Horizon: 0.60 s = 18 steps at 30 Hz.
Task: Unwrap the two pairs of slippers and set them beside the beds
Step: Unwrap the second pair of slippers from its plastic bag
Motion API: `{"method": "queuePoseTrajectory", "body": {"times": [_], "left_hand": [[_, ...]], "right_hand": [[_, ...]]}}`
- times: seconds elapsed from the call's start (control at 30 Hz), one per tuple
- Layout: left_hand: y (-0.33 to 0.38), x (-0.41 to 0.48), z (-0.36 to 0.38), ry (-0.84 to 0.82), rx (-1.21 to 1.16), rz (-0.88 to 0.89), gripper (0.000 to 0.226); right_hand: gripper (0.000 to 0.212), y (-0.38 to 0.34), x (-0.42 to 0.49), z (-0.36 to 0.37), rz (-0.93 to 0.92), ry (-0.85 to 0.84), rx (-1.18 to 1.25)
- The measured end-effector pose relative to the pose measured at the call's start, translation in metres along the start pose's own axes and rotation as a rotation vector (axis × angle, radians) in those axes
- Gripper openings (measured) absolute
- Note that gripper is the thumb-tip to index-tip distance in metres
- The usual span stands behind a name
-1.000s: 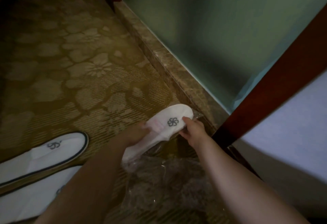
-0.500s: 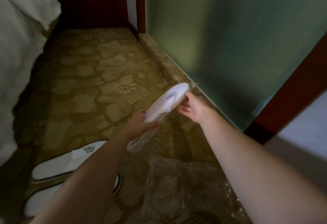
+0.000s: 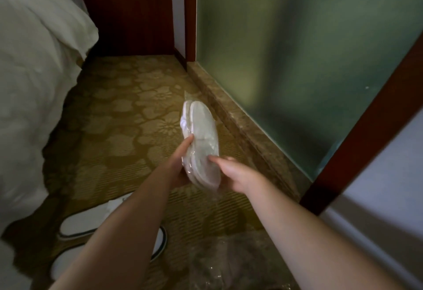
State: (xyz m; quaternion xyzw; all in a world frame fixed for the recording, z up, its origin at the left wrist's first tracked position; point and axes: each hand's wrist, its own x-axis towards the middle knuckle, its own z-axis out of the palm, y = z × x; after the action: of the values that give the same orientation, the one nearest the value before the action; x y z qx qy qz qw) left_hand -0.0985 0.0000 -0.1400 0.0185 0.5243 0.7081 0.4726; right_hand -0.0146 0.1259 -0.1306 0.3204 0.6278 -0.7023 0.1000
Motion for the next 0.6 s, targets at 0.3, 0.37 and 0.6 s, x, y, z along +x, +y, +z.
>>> {"method": "queuePoseTrajectory", "body": {"times": [0.3, 0.37, 0.6], "left_hand": [[0.000, -0.002, 0.024, 0.112, 0.107, 0.160, 0.047], [0.000, -0.005, 0.024, 0.255, 0.158, 0.228, 0.045], [0.004, -0.015, 0.020, 0.346, 0.071, 0.339, 0.044]], "right_hand": [[0.043, 0.002, -0.014, -0.032, -0.328, 0.155, -0.121], [0.050, 0.001, -0.017, -0.038, -0.286, 0.000, -0.086], [0.007, -0.005, -0.018, -0.046, -0.339, 0.000, -0.136]]}}
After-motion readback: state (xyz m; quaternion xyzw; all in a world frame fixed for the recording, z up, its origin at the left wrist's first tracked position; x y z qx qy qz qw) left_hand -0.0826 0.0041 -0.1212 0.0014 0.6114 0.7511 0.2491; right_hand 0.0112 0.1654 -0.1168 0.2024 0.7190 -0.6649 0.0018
